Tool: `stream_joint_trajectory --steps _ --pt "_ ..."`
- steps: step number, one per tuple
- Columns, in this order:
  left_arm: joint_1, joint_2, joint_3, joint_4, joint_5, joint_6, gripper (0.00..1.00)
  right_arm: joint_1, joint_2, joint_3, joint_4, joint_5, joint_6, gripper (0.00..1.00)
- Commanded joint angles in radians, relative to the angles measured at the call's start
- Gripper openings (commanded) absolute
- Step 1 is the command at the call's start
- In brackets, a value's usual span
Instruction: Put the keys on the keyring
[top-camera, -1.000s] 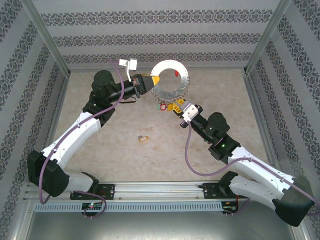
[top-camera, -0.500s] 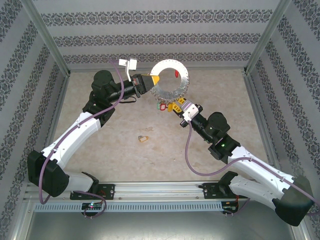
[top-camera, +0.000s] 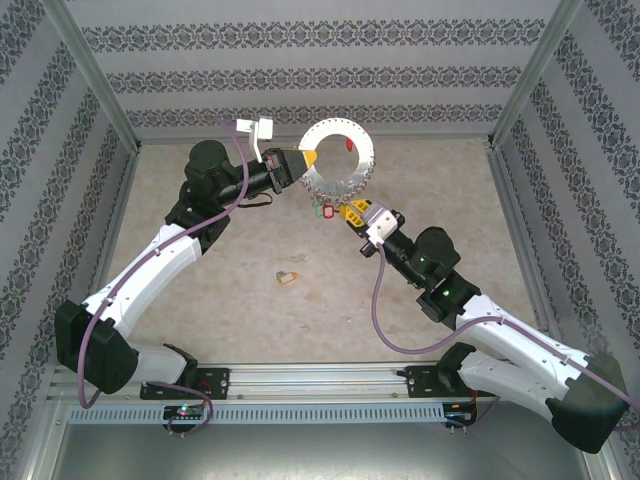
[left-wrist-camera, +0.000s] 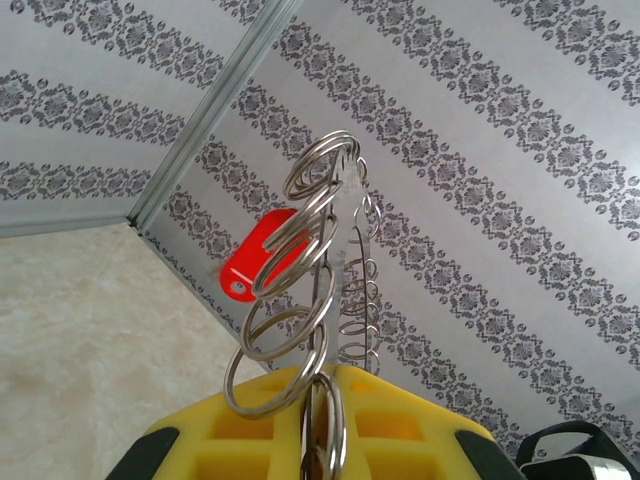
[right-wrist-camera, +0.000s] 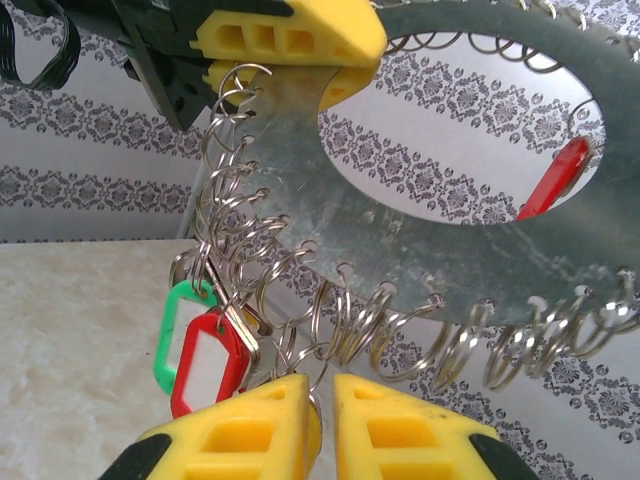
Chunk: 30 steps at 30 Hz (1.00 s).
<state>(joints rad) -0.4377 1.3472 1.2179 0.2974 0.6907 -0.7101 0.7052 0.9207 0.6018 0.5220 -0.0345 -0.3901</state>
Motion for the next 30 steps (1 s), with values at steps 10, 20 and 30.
stream_joint_trajectory --steps 10,20,30 --pt "-0.011 -0.024 0.04 -0.006 -0.011 0.014 0.0 0.014 0.015 0.027 0.065 0.006 0.012 0.18" --pt "-0.01 -0.019 0.048 -0.016 -0.001 0.015 0.0 0.015 0.031 0.032 0.077 0.043 0.0 0.2" --pt "-0.011 -0.022 0.049 -0.018 -0.008 0.018 0.0 0.021 0.019 0.012 0.048 0.013 0.013 0.19"
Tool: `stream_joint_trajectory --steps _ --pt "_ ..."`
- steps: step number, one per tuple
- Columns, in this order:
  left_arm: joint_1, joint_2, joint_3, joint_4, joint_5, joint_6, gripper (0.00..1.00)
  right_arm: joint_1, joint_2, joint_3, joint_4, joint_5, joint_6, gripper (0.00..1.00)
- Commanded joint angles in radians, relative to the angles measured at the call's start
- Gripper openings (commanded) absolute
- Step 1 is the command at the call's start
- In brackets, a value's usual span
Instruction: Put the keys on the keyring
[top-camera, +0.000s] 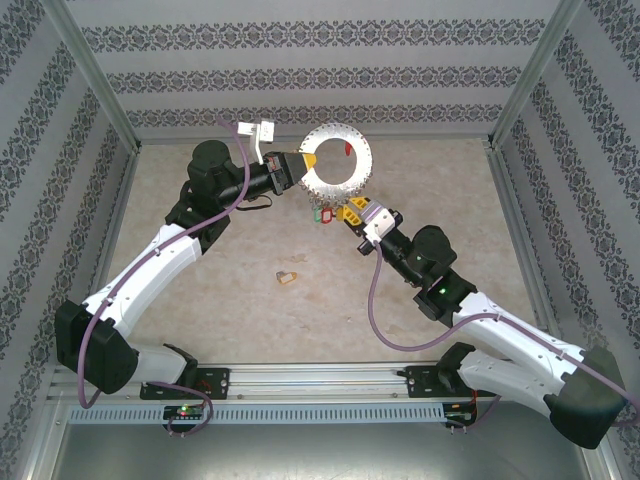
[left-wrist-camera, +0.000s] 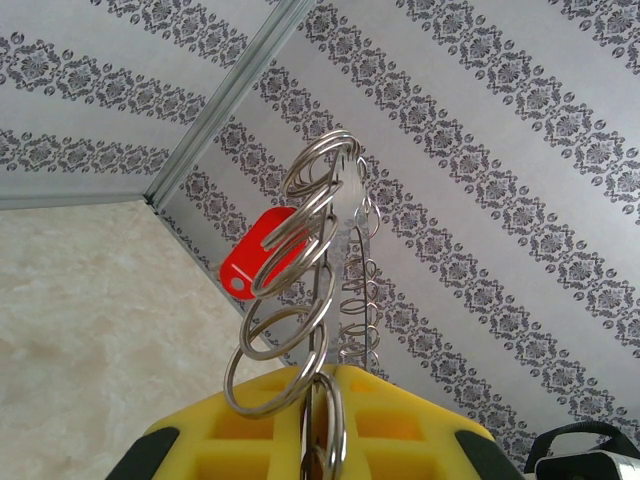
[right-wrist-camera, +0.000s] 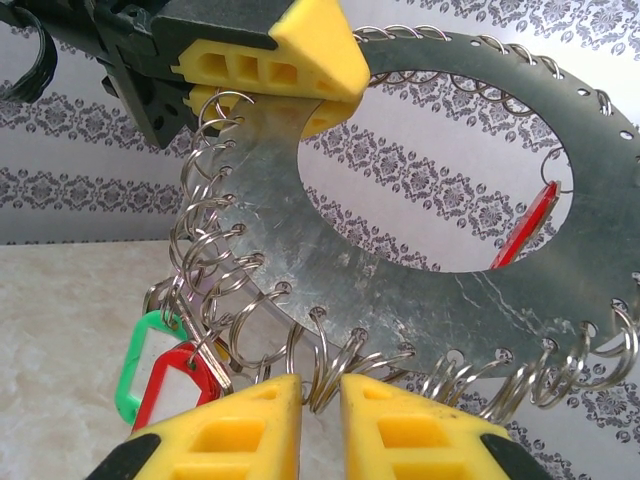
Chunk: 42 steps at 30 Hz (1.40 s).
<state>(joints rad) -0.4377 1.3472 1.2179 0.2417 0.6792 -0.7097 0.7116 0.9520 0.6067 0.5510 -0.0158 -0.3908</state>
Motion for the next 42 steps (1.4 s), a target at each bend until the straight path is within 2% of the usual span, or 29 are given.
stream_joint_trajectory --steps 1,10,25,42 --pt "-0.011 -0.022 0.051 0.038 0.003 0.019 0.0 0.017 -0.015 0.003 0.015 -0.003 0.013 0.19" --pt "-0.01 -0.023 0.052 0.039 0.001 0.02 0.0 0.032 -0.039 -0.03 0.001 0.009 0.027 0.18" --pt "-0.011 -0.025 0.045 0.042 0.011 0.014 0.0 0.037 0.007 0.011 0.053 0.035 0.005 0.19" --pt "-0.011 -0.034 0.042 0.05 0.01 0.011 0.0 0.003 -0.056 -0.015 -0.029 0.038 -0.046 0.19"
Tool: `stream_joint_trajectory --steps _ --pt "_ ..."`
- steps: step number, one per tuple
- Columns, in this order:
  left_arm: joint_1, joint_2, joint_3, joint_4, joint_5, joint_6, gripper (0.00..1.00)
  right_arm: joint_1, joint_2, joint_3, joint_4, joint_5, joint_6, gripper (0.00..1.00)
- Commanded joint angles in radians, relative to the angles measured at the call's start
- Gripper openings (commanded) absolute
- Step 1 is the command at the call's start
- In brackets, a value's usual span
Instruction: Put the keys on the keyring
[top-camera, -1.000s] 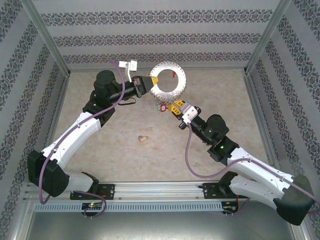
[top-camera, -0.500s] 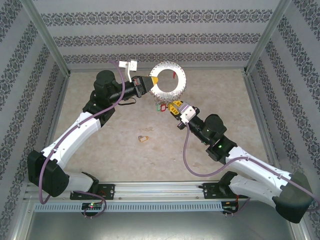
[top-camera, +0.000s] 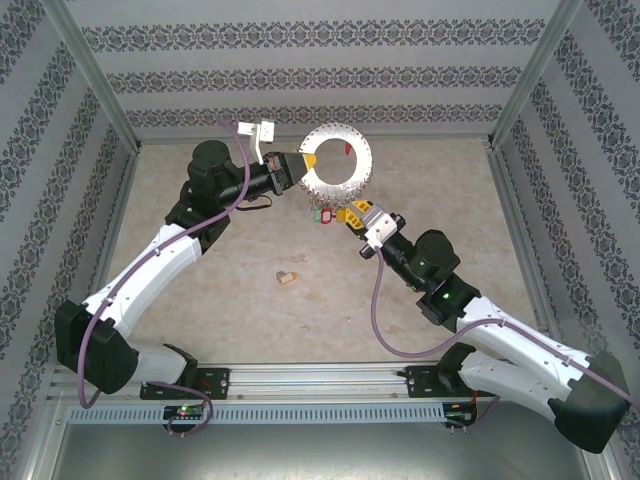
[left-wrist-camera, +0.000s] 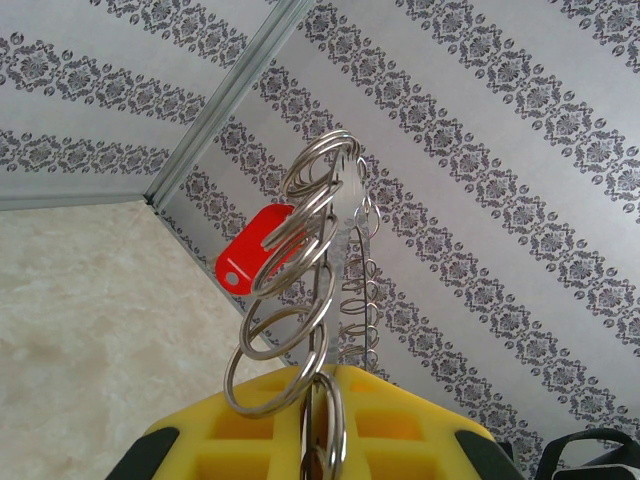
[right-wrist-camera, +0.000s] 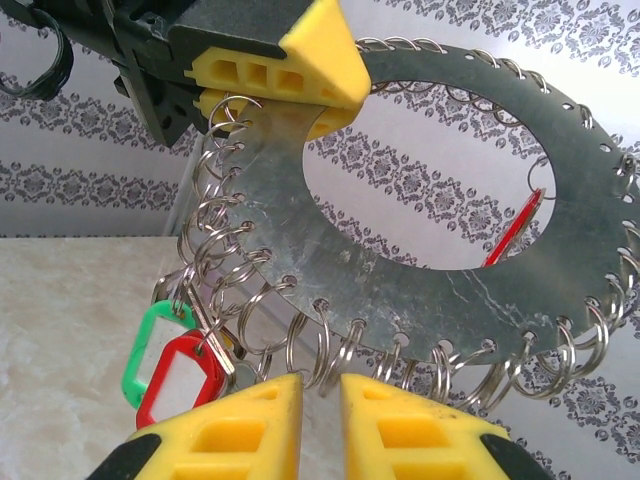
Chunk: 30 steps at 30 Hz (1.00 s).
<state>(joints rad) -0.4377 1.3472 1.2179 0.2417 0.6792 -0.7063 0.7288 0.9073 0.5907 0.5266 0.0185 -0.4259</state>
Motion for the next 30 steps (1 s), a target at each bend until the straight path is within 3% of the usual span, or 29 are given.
stream_joint_trajectory --steps 1,30 --pt "-0.01 -0.033 0.042 0.05 0.009 0.007 0.0 -0.015 -0.009 0.004 -0.005 0.002 -0.011 0.19" --pt "-0.01 -0.033 0.043 0.046 0.009 0.008 0.0 -0.019 0.031 0.006 0.021 -0.029 0.038 0.19"
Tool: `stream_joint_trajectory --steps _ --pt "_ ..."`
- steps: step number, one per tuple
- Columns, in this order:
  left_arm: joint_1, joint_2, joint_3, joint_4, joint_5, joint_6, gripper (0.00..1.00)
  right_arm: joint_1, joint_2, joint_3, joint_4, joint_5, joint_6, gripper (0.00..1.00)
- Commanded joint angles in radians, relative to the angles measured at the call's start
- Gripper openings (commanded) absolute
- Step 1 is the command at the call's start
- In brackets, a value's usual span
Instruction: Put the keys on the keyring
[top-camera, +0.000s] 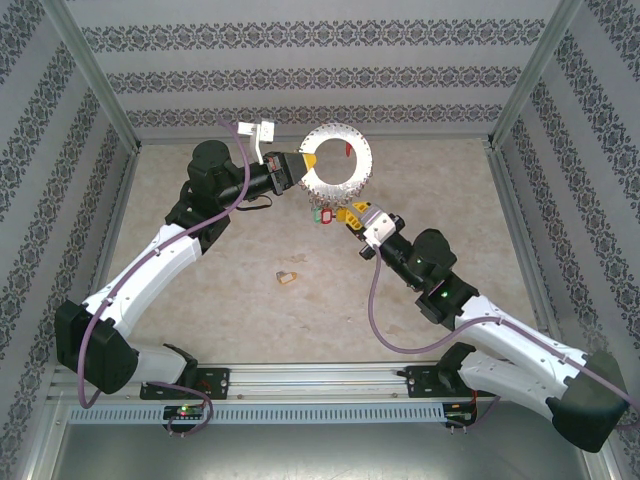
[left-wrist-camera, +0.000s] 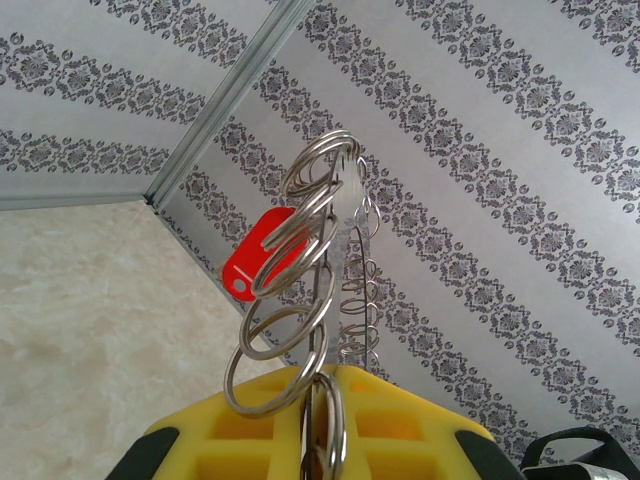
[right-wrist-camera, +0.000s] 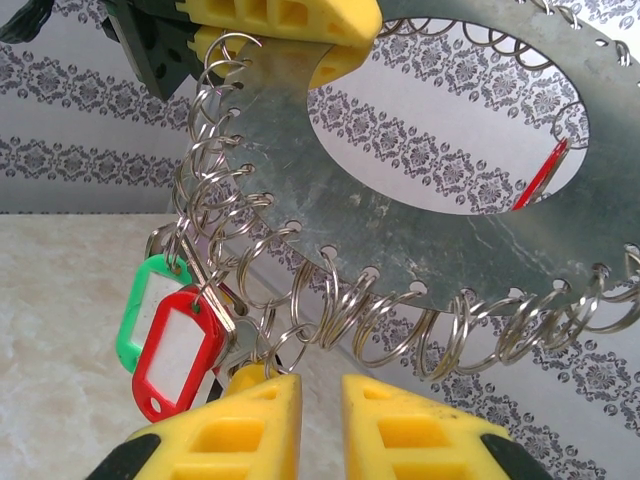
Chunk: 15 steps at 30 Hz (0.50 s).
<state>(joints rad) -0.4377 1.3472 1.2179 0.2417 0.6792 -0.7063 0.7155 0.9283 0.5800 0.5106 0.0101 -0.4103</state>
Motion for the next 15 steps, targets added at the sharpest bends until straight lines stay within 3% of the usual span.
stream_joint_trajectory --steps 1,15 --pt "-0.012 -0.033 0.043 0.047 0.011 0.008 0.0 -0.006 0.017 0.025 0.04 -0.025 0.022 0.19" --pt "-0.013 -0.03 0.038 0.054 0.009 0.004 0.0 -0.001 0.038 0.043 0.084 0.005 0.013 0.2"
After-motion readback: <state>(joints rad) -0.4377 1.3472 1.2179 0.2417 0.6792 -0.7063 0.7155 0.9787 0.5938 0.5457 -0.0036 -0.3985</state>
